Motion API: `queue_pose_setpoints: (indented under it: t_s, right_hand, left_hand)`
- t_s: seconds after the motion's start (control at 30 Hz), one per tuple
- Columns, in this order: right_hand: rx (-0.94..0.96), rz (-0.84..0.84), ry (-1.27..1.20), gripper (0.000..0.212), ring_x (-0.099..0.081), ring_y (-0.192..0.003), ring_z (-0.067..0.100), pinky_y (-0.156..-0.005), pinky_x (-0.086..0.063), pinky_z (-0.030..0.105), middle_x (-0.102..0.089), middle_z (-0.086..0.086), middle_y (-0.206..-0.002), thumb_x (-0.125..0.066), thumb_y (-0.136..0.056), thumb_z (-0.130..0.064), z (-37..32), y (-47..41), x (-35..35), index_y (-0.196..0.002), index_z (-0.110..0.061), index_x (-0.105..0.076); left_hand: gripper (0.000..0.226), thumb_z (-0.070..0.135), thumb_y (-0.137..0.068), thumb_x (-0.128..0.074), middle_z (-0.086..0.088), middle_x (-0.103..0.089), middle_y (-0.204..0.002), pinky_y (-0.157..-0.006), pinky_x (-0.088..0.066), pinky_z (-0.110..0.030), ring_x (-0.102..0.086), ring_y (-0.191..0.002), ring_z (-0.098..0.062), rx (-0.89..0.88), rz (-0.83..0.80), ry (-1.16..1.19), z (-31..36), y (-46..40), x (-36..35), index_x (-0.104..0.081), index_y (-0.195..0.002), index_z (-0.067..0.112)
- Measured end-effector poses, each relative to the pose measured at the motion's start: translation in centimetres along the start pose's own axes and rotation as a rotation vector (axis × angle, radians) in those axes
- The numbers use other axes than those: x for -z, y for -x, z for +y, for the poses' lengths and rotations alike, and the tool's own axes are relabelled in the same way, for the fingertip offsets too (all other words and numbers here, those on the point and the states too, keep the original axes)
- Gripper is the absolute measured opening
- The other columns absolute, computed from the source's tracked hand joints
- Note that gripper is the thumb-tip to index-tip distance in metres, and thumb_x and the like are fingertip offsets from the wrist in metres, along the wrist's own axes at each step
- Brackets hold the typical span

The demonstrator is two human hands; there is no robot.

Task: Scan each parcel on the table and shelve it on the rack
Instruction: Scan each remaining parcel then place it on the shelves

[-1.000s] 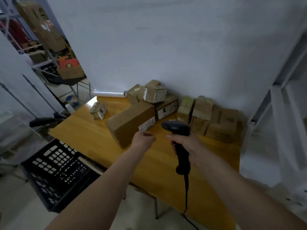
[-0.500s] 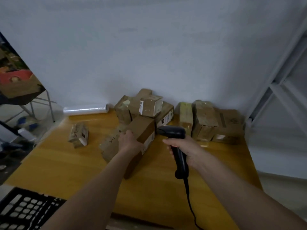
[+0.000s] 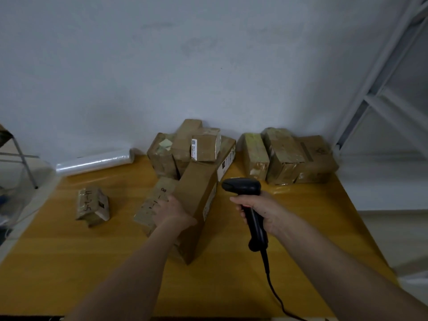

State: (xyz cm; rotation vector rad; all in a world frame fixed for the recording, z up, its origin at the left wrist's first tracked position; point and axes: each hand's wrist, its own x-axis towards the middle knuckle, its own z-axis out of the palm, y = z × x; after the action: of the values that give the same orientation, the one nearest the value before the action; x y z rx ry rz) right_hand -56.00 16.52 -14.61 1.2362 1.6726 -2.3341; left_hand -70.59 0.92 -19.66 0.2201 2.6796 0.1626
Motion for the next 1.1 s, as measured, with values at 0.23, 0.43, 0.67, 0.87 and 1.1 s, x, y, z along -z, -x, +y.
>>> queue_pose_setpoints:
  t_s: [0.23, 0.43, 0.67, 0.87, 1.1]
  right_hand:
    - [0.019, -0.012, -0.048, 0.012, -0.054, -0.048, 0.014, -0.046, -0.045, 0.024, -0.061, 0.003, -0.057, -0.078, -0.077, -0.009, -0.9, 0.0, 0.2, -0.082, -0.006, -0.067]
    - [0.022, -0.021, -0.063, 0.011, -0.054, -0.048, 0.013, -0.049, -0.044, 0.025, -0.060, 0.002, -0.054, -0.076, -0.079, -0.010, -1.1, 0.4, 1.1, -0.075, -0.007, -0.066]
    - [0.035, 0.047, -0.080, 0.016, -0.056, -0.048, 0.011, -0.047, -0.046, 0.023, -0.063, 0.001, -0.057, -0.078, -0.077, -0.011, -0.9, 1.2, 3.3, -0.089, -0.005, -0.069]
    - [0.067, 0.149, -0.118, 0.016, -0.055, -0.049, 0.010, -0.048, -0.046, 0.021, -0.062, 0.000, -0.058, -0.075, -0.080, -0.010, -1.3, 2.2, 5.8, -0.094, -0.005, -0.068]
    - [0.251, 0.172, -0.121, 0.018, -0.061, -0.056, 0.014, -0.055, -0.050, 0.025, -0.070, 0.003, -0.067, -0.073, -0.084, -0.017, -3.9, 4.7, 9.1, -0.098, -0.008, -0.069]
  left_hand:
    - [0.110, 0.039, -0.055, -0.090, -0.014, -0.046, -0.140, -0.103, -0.044, -0.045, -0.047, -0.126, -0.033, -0.054, -0.522, 0.383, 1.4, 0.1, 3.0, -0.033, -0.145, 0.011]
    - [0.085, 0.038, -0.065, -0.086, -0.013, -0.057, -0.116, -0.087, -0.049, -0.042, -0.055, -0.103, -0.031, 0.046, -0.577, 0.723, 2.1, 0.8, 3.3, -0.048, -0.135, 0.009]
    - [0.087, 0.030, -0.058, -0.091, -0.010, -0.056, -0.123, -0.095, -0.044, -0.045, -0.051, -0.110, -0.030, 0.030, -0.555, 0.900, 3.1, 1.2, 2.6, -0.050, -0.130, 0.007]
    - [0.060, 0.012, -0.050, -0.089, -0.001, -0.053, -0.103, -0.091, -0.037, -0.037, -0.050, -0.095, -0.021, 0.015, -0.703, 1.037, 4.2, 3.2, 0.9, -0.058, -0.102, 0.008]
    - [0.101, -0.019, -0.059, -0.075, -0.015, -0.045, -0.144, -0.112, -0.032, -0.047, -0.035, -0.137, -0.034, -0.027, -0.615, 1.251, 5.2, 4.3, -0.8, -0.034, -0.147, 0.009]
